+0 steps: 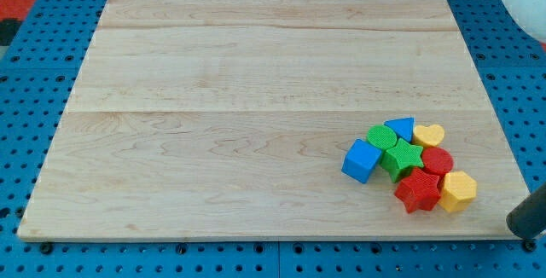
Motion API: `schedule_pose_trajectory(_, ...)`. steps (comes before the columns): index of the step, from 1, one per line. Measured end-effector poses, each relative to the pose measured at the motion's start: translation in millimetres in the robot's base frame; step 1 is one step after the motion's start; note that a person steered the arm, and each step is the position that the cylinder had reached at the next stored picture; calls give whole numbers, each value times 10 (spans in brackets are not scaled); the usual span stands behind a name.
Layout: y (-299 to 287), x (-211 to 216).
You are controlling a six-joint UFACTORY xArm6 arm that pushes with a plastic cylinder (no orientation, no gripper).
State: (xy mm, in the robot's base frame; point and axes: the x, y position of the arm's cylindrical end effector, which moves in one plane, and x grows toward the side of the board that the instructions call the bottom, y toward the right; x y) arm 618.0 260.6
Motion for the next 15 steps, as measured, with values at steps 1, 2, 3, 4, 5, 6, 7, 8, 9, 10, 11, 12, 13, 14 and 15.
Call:
schedule_pose_trajectory(1,-302,-33)
schedule_pose_trajectory(2,-619,-209)
schedule_pose_trajectory(3,-657,-290)
schedule_pose_trajectory(4,-657,-80)
schedule_pose_trajectory(5,-667,-37)
schedule_pose_trajectory(6,-770,-39)
schedule_pose_trajectory(7,-705,-128)
schedule_pose_trajectory(8,-618,-140)
schedule_pose_trajectory(9,-696,-140)
schedule_pose_trajectory(10,-714,-140)
schedule_pose_trajectory(11,-350,-142)
schedule_pose_trajectory(12,-270,-220)
schedule_pose_trajectory(13,-295,-363)
schedule_pose_trajectory(14,-426,-581)
schedule_pose_trajectory(15,-700,-672)
